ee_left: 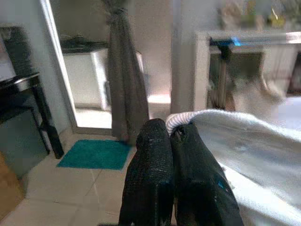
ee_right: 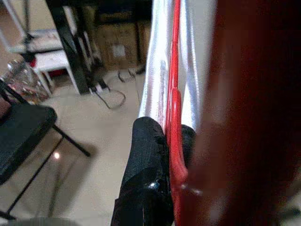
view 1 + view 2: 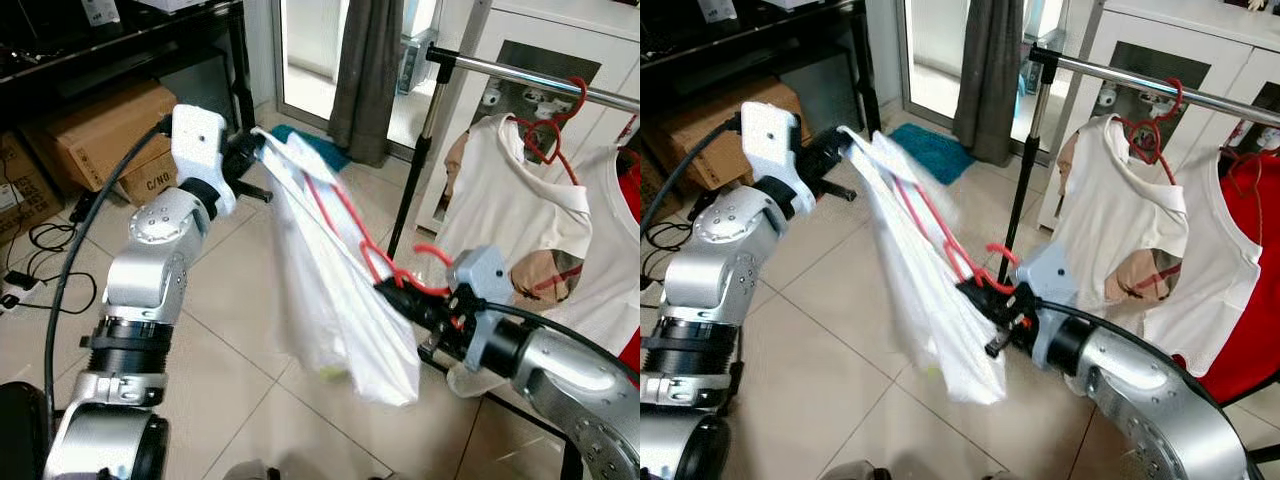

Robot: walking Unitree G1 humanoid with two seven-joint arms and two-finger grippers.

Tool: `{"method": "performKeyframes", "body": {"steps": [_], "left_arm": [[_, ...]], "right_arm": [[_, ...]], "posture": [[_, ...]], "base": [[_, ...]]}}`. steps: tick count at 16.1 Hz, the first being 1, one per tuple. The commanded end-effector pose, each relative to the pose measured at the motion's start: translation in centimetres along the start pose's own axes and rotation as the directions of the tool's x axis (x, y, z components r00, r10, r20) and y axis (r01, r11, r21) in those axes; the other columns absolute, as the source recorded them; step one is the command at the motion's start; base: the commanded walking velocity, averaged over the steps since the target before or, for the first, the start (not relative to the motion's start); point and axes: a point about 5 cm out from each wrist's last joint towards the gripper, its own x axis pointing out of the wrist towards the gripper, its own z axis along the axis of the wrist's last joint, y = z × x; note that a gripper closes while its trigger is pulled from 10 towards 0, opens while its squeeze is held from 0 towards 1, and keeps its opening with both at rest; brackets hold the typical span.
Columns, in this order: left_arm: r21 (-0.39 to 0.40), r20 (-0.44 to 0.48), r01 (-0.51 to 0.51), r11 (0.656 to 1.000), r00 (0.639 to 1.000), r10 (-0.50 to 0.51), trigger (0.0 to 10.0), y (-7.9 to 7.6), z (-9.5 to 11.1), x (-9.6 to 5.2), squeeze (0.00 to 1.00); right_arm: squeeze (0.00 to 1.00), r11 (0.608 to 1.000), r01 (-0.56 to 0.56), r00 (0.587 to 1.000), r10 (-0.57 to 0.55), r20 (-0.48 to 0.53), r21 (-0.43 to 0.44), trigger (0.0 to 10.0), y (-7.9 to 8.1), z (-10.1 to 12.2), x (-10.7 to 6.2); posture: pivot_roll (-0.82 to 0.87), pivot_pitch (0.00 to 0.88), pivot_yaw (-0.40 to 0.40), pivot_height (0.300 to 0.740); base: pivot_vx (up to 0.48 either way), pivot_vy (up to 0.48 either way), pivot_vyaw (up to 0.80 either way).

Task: Hang hanger

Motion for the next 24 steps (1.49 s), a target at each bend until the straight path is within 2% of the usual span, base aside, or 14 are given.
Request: {"method": "performKeyframes", "body": {"steps": [1, 2, 4, 5, 6, 9, 11, 13, 14, 19, 21, 22, 23, 24], "left_arm": [[0.092, 0.023, 0.031, 0.995, 0.999, -0.033, 0.0, 0.2, 1.2, 0.2, 0.0], [0.084, 0.019, 0.024, 0.996, 0.999, -0.025, 0.0, 0.0, 1.0, 0.2, 0.0], [0.118, 0.062, 0.048, 0.992, 0.997, -0.055, 0.0, -0.6, 1.7, 0.7, 0.0], [0.14, 0.048, 0.107, 0.984, 0.992, -0.115, 0.0, -1.2, 1.7, 0.8, 0.0], [0.209, -0.031, 0.252, 0.945, 0.967, -0.251, 0.0, -3.0, 0.7, 0.9, 0.0], [0.227, -0.095, 0.342, 0.912, 0.94, -0.329, 0.0, -4.6, -0.3, 1.2, 0.0], [0.214, -0.086, 0.314, 0.925, 0.949, -0.302, 0.0, -4.0, -0.3, 1.4, 0.0], [0.19, -0.066, 0.127, 0.974, 0.991, -0.117, 0.0, -1.0, 0.0, 1.9, 0.0], [0.173, -0.055, -0.026, 0.985, 0.998, 0.036, 0.0, 1.5, 0.1, 1.8, 0.0], [0.066, -0.105, -0.274, 0.96, 0.954, 0.279, 0.0, 5.6, -1.7, 1.5, 0.0], [0.039, -0.148, -0.251, 0.967, 0.956, 0.254, 0.0, 5.0, -3.1, 1.6, 0.0], [-0.023, -0.167, -0.088, 0.996, 0.983, 0.083, 0.0, 2.3, -4.1, 2.0, 0.0], [-0.036, -0.165, -0.057, 0.998, 0.985, 0.05, 0.0, 1.8, -4.2, 2.1, 0.0], [-0.087, -0.149, 0.185, 0.979, 0.969, -0.196, 0.0, -1.9, -4.3, 1.9, 0.0]], "right_arm": [[0.0, 0.996, 0.08, 0.996, -0.079, -0.047, 0.031, 0.0, -1.0, -0.8, -0.4], [0.0, 0.995, 0.089, 0.995, -0.087, -0.054, 0.045, 0.0, -1.1, -0.8, -0.4], [0.0, 0.991, 0.123, 0.947, -0.132, -0.294, -0.049, 0.0, -1.9, -3.1, -1.4], [0.0, 0.989, 0.131, 0.933, -0.147, -0.328, -0.071, 0.0, -2.1, -3.4, -1.6], [0.0, 0.985, 0.143, 0.92, -0.169, -0.355, -0.096, 0.0, -2.4, -3.3, -1.3], [0.0, 0.988, 0.12, 0.917, -0.148, -0.37, -0.099, 0.0, -2.1, -2.8, -0.4], [0.0, 0.992, 0.078, 0.909, -0.11, -0.402, -0.097, 0.0, -1.6, -3.4, -0.6], [0.0, 0.999, -0.003, 0.951, -0.011, -0.31, -0.046, 0.0, -0.8, -3.2, -0.9], [0.0, 0.998, -0.054, 0.983, 0.057, -0.172, 0.022, 0.0, -0.3, -2.9, -1.2], [0.0, 0.973, -0.199, 0.975, 0.208, -0.073, 0.119, 0.0, 1.0, -3.3, -2.4], [0.0, 0.963, -0.231, 0.972, 0.236, -0.021, 0.14, 0.0, 1.4, -3.2, -2.3], [0.0, 0.983, -0.101, 0.994, 0.094, 0.051, 0.155, 0.0, 0.4, -2.7, -1.3], [0.0, 0.984, -0.075, 0.996, 0.066, 0.064, 0.159, 0.0, 0.1, -2.6, -1.2], [0.0, 0.967, 0.082, 0.973, -0.13, 0.192, 0.242, 0.0, -1.3, -1.7, -0.3]], "posture": [[-0.04, 0.0, 0.009, 0.74], [-0.05, 0.0, 0.01, 0.74], [-0.04, 0.0, 0.007, 0.74], [-0.04, 0.0, 0.007, 0.74], [-0.04, 0.0, 0.011, 0.74], [-0.04, 0.0, 0.014, 0.74], [-0.04, 0.0, 0.015, 0.74], [-0.03, 0.0, 0.016, 0.74], [-0.04, 0.0, 0.025, 0.74], [-0.04, 0.0, 0.025, 0.74], [-0.04, 0.0, 0.027, 0.74], [-0.04, 0.0, 0.031, 0.74], [-0.04, 0.0, 0.031, 0.74], [-0.05, 0.001, 0.033, 0.74]], "base": [[0.0, 0.0, 0.0], [0.0, 0.0, 0.0], [0.0, 0.0, 0.0], [0.0, 0.0, 0.0], [0.0, 0.0, 0.0], [0.0, 0.0, 0.0], [0.0, 0.0, 0.0], [0.0, 0.0, 0.0], [0.0, 0.0, 0.0], [0.0, 0.0, 0.0], [0.0, 0.0, 0.0], [0.0, 0.0, 0.0], [0.0, 0.0, 0.0], [0.0, 0.0, 0.0]]}}
